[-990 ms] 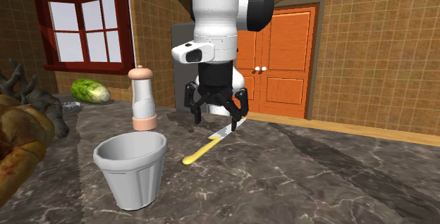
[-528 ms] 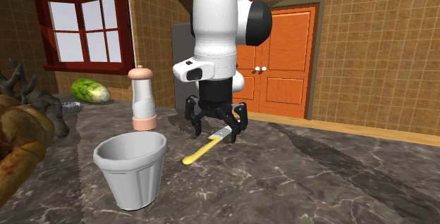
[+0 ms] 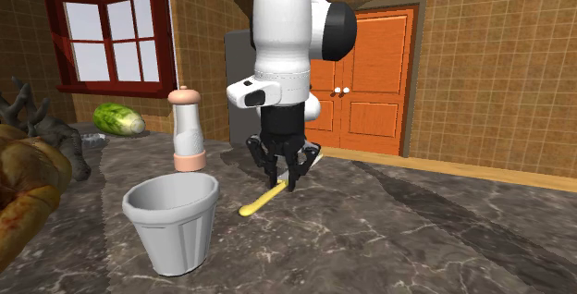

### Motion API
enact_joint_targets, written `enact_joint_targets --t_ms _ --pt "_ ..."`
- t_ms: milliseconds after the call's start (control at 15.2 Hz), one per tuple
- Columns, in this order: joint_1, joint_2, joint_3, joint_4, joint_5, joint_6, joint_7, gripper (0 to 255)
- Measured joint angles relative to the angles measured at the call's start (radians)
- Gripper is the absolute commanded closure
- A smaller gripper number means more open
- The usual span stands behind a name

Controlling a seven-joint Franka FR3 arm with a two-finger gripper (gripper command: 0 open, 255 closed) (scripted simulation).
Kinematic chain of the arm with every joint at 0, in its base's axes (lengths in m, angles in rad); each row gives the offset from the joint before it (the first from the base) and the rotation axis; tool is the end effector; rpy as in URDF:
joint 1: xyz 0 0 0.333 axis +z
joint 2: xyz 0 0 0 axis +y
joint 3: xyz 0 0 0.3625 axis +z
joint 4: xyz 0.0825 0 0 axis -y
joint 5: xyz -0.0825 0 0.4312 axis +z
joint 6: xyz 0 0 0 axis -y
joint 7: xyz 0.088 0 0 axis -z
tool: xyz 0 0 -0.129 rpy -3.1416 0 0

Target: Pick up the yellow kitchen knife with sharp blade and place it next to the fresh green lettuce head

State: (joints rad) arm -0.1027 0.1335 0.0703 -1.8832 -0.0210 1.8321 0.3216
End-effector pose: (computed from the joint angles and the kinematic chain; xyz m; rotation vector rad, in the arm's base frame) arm 0.6170 -0.0234 0.4270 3.0459 -0.5330 -0.2804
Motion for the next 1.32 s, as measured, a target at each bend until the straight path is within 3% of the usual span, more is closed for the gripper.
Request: enact_joint_targets --t_ms 594,1320 --pt "0.000 -0.002 0.000 0.003 0.000 -0.005 0.000 255" --pt "0.001 -0.028 0.001 0.113 0.003 -0.140 -0.002 255"
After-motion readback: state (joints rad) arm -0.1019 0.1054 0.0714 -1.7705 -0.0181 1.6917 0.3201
